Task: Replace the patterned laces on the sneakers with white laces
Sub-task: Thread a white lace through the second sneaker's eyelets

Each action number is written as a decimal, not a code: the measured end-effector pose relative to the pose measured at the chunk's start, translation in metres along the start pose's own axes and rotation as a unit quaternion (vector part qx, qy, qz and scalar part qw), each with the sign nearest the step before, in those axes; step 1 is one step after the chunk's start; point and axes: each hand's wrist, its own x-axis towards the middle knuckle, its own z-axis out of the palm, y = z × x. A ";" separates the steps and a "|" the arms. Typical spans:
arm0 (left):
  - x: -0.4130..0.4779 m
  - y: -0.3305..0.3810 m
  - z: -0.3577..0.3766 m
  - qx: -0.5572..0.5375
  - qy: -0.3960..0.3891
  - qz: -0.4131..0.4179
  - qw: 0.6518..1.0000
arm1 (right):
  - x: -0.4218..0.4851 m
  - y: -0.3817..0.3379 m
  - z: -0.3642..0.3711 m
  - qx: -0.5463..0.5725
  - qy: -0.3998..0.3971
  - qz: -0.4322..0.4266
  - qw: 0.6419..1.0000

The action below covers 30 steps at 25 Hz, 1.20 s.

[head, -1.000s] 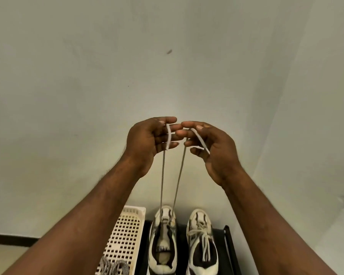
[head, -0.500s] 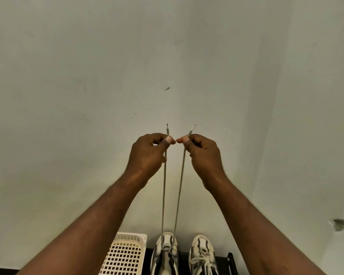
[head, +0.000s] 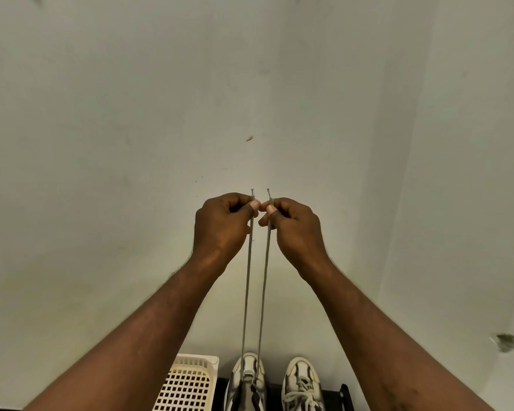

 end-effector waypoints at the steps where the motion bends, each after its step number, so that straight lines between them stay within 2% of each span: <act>1: 0.000 0.001 0.001 0.003 -0.002 0.002 1.000 | 0.000 -0.001 0.001 0.007 0.005 0.005 1.000; 12: 0.006 0.003 0.005 0.030 -0.017 0.018 0.999 | 0.002 -0.003 0.001 0.024 0.010 0.008 1.000; 16: 0.001 -0.011 0.003 0.042 -0.052 0.015 0.998 | -0.004 0.016 -0.001 0.030 0.001 0.000 1.000; 23: -0.044 -0.111 0.005 0.176 -0.121 -0.003 0.977 | -0.047 0.106 0.003 -0.007 -0.048 0.097 0.994; 27: -0.081 -0.184 0.013 0.200 -0.161 -0.092 0.962 | -0.080 0.170 0.018 -0.037 -0.068 0.164 0.983; 30: -0.114 -0.240 0.019 0.278 -0.202 -0.151 0.927 | -0.110 0.219 0.033 -0.056 -0.103 0.217 0.969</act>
